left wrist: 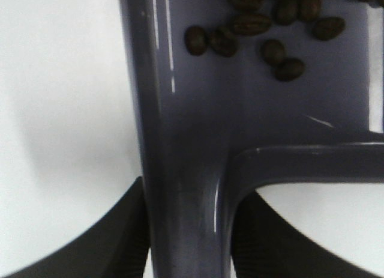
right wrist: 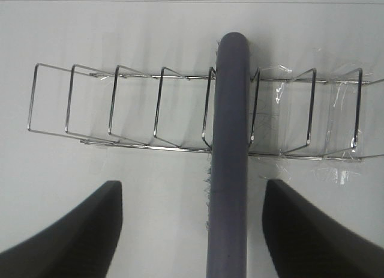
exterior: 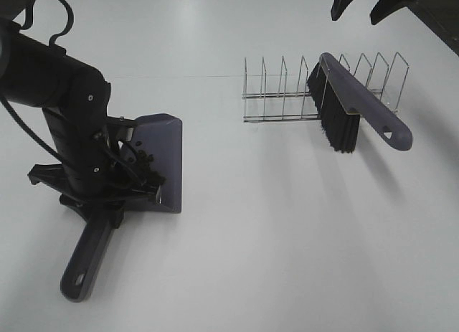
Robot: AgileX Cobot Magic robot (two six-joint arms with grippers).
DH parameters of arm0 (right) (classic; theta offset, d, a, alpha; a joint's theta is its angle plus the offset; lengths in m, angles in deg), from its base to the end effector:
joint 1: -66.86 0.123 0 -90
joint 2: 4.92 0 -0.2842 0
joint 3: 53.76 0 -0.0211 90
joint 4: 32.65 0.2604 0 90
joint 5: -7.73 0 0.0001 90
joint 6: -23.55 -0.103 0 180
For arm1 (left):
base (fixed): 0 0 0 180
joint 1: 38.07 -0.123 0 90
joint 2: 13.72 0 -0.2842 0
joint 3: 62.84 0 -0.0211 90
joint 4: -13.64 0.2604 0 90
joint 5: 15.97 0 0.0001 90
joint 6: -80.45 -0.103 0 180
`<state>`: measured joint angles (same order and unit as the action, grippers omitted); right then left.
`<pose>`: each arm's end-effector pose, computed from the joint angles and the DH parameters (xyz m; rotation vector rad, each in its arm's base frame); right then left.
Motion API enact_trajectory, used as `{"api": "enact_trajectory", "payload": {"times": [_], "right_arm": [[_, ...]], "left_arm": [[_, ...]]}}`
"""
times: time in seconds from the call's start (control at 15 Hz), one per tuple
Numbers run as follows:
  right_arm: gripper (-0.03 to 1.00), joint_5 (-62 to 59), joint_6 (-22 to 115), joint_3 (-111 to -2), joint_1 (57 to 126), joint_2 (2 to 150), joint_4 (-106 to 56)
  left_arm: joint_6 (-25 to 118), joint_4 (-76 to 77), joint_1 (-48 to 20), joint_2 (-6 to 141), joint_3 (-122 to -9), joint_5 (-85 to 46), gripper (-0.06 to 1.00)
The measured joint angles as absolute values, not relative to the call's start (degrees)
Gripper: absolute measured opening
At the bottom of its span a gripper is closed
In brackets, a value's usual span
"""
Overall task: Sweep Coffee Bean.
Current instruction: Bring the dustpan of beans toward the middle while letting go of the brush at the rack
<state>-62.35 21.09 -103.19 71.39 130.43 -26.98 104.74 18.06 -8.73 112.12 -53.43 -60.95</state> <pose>0.4999 0.0492 0.2686 -0.0302 2.7246 0.1717 0.3204 -0.1736 0.0805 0.2226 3.1117 0.0786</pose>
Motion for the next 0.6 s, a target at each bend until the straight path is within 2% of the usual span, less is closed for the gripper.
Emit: {"api": "enact_trajectory", "payload": {"times": [0.4,0.47,0.53,0.6], "right_arm": [[0.61,-62.3,21.1,-103.2,71.4,129.9,-24.2],[0.61,-62.3,21.1,-103.2,71.4,129.9,-24.0],[0.61,-62.3,21.1,-103.2,71.4,129.9,-23.9],[0.61,-62.3,21.1,-103.2,71.4,129.7,-23.3]], "left_arm": [[104.8,17.8,-8.8,115.4,-59.4,-61.9,0.33],[104.8,17.7,-8.8,115.5,-59.4,-61.9,0.38],[104.8,17.7,-8.8,115.5,-59.4,-61.9,0.50],[104.7,17.6,-8.8,115.5,-59.6,-61.9,0.67]]}}
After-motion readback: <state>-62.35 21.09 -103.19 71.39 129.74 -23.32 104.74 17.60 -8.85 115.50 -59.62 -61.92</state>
